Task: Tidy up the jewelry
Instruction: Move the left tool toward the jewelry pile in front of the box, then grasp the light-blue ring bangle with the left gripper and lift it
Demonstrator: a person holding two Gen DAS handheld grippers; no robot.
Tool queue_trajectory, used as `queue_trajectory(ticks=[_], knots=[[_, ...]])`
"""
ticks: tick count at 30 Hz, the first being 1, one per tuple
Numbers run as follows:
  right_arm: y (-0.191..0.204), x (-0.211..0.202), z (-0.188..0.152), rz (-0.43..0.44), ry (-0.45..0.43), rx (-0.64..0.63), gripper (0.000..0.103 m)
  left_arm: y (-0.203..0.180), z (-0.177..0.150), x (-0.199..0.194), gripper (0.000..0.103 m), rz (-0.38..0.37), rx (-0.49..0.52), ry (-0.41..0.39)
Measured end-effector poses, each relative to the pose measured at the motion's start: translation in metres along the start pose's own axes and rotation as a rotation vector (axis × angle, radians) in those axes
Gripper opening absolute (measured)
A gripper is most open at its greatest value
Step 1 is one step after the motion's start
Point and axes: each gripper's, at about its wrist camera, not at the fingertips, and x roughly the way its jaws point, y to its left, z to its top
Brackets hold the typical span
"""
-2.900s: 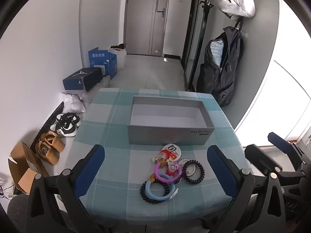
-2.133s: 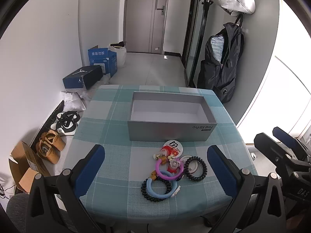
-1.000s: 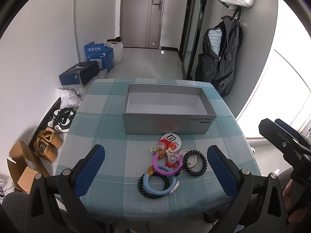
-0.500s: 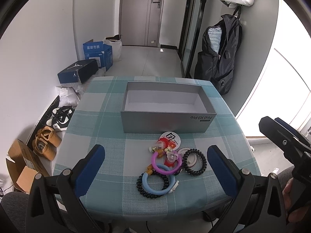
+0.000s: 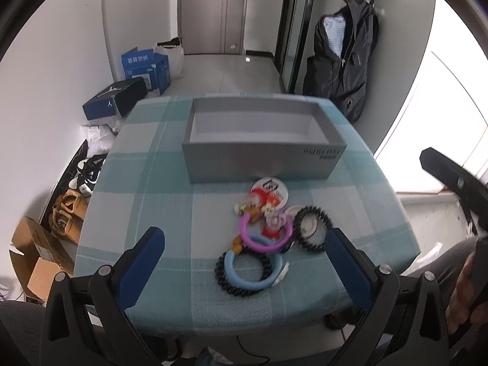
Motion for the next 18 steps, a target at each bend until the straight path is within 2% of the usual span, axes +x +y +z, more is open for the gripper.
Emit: queue_trajectory(ticks=[7,15,18], knots=[[-0.009,0.011,0.001,-0.007,0.049,0.036,0.103,0.001,-0.012,0.017,0.102,0.012,0.048,0.086],[-0.003,0.016,0.003,0.0,0.061,0.018,0.103,-0.011,-0.019,0.028,0.101,0.046,0.124,0.139],[-0.001,0.018,0.003,0.005,0.071,0.012,0.103,-0.015,-0.019,0.032,0.09,0.056,0.144,0.159]])
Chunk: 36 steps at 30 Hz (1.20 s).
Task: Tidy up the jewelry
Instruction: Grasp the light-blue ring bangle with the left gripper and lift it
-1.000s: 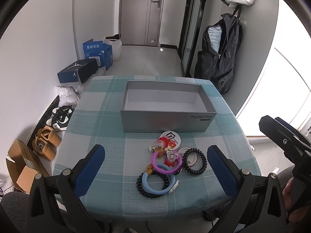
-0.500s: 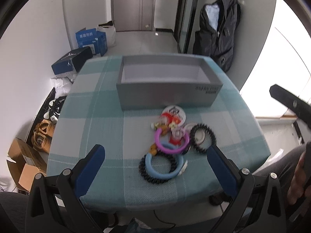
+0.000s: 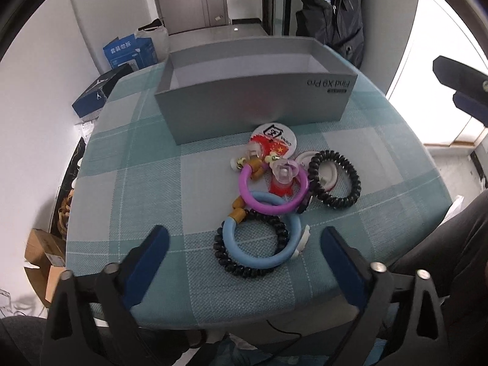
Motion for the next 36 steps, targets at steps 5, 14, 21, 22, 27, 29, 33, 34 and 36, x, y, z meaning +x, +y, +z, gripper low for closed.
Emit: queue_trajectory(ticks=[5,14,21,22,27,29,33,34,36], knots=[[0.002,0.001,-0.001,0.002,0.006,-0.01,0.103,0.0,0.001,0.003,0.078,-0.021,-0.003,0.017],[0.001,0.005,-0.003,-0.001,0.027,0.0,0.103,0.002,0.004,-0.002,0.054,-0.07,-0.007,0.002],[0.005,0.009,-0.003,-0.004,0.038,-0.008,0.103,0.015,0.009,-0.009,0.053,-0.131,-0.058,-0.03],[0.005,0.009,-0.004,-0.005,0.041,-0.009,0.103,0.016,0.01,-0.01,0.053,-0.138,-0.064,-0.036],[0.006,0.016,-0.006,0.02,0.074,0.003,0.103,0.023,0.013,-0.019,0.053,-0.188,-0.103,-0.065],[0.005,0.019,-0.008,0.033,0.093,0.015,0.103,0.025,0.014,-0.023,0.053,-0.201,-0.11,-0.08],[0.005,0.029,-0.01,0.082,0.146,0.05,0.103,0.033,0.017,-0.028,0.053,-0.235,-0.146,-0.096],[0.006,0.032,-0.011,0.092,0.165,0.055,0.103,0.035,0.018,-0.028,0.053,-0.239,-0.157,-0.098],[0.01,0.038,-0.014,0.115,0.198,0.058,0.103,0.042,0.019,-0.03,0.053,-0.249,-0.185,-0.105]])
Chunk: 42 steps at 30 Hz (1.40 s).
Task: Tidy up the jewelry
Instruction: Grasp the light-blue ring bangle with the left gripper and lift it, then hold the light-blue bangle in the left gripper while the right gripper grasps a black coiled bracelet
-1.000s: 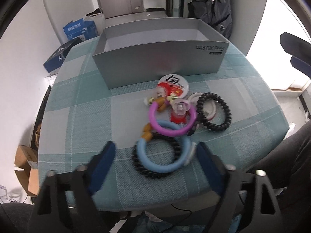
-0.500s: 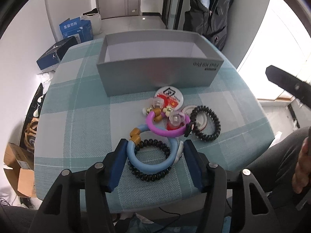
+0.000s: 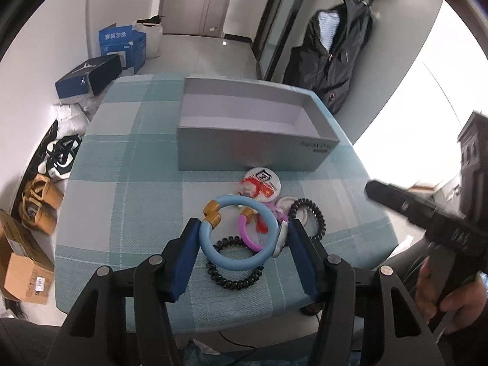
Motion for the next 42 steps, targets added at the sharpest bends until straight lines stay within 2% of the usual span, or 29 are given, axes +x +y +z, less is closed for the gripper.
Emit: queue_trajectory(ticks=[4,10,13,17,21,23,27,31,38,42], knots=[[0.015,0.011,-0.004,0.072,0.062,-0.02,0.103,0.013,0.007,-0.01,0.053,-0.001,-0.044,-0.045],[0.05,0.022,-0.013,0.148,0.095,-0.119,0.103,0.046,0.013,-0.027,0.053,0.01,-0.134,-0.115],[0.067,0.031,-0.02,0.137,0.114,-0.179,0.102,0.057,0.014,-0.03,0.053,0.013,-0.17,-0.131],[0.083,0.043,-0.025,0.127,0.131,-0.234,0.095,0.066,0.014,-0.034,0.053,0.004,-0.196,-0.14],[0.096,0.055,-0.031,0.06,0.133,-0.291,0.089,0.073,0.013,-0.038,0.053,-0.004,-0.203,-0.152],[0.099,0.061,-0.032,0.027,0.133,-0.313,0.082,0.075,0.013,-0.04,0.053,-0.007,-0.205,-0.156],[0.106,0.071,-0.036,-0.083,0.122,-0.387,0.073,0.08,0.013,-0.041,0.053,-0.013,-0.21,-0.157],[0.11,0.079,-0.039,-0.135,0.133,-0.416,0.064,0.085,0.012,-0.04,0.053,-0.018,-0.216,-0.152],[0.11,0.076,-0.034,-0.129,0.122,-0.423,0.06,0.086,0.014,-0.041,0.053,-0.029,-0.229,-0.152],[0.108,0.072,-0.031,-0.084,0.111,-0.401,0.054,0.085,0.014,-0.04,0.053,-0.034,-0.226,-0.149]])
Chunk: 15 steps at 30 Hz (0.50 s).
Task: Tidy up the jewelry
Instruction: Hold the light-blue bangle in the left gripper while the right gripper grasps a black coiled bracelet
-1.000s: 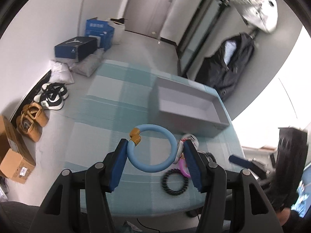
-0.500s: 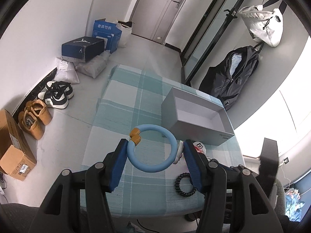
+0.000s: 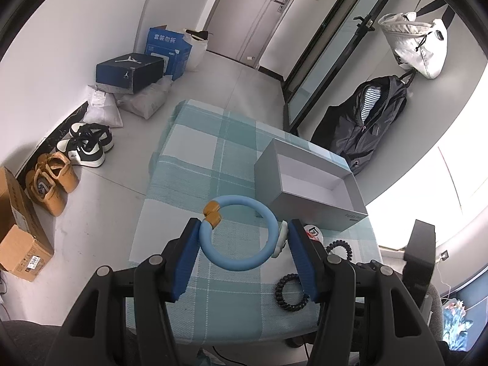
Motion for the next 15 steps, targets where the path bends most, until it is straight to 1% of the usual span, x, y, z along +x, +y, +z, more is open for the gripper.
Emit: queue_trajectory(ticks=[3,4,5,7,15], knots=[[-0.0021,-0.0013,0.0019,0.031,-0.005,0.017,0.054,-0.0011,-0.0002,0.0006,0.053,-0.001,0.001,0.003],[-0.0017,-0.0026,0.0007,0.037,-0.006,0.02,0.052,-0.0013,-0.0001,0.0008,0.053,-0.001,0.001,0.004],[-0.0025,-0.0024,0.0009,0.051,-0.001,0.024,0.046,-0.0015,0.0002,0.0012,0.053,0.001,0.0,0.005],[-0.0043,-0.0026,0.0002,0.073,0.006,0.037,0.041,-0.0015,0.0004,0.0021,0.053,0.002,-0.002,0.008],[-0.0092,-0.0037,0.0005,0.122,0.011,0.077,0.041,-0.006,0.0,0.0052,0.053,0.007,0.003,0.019]])
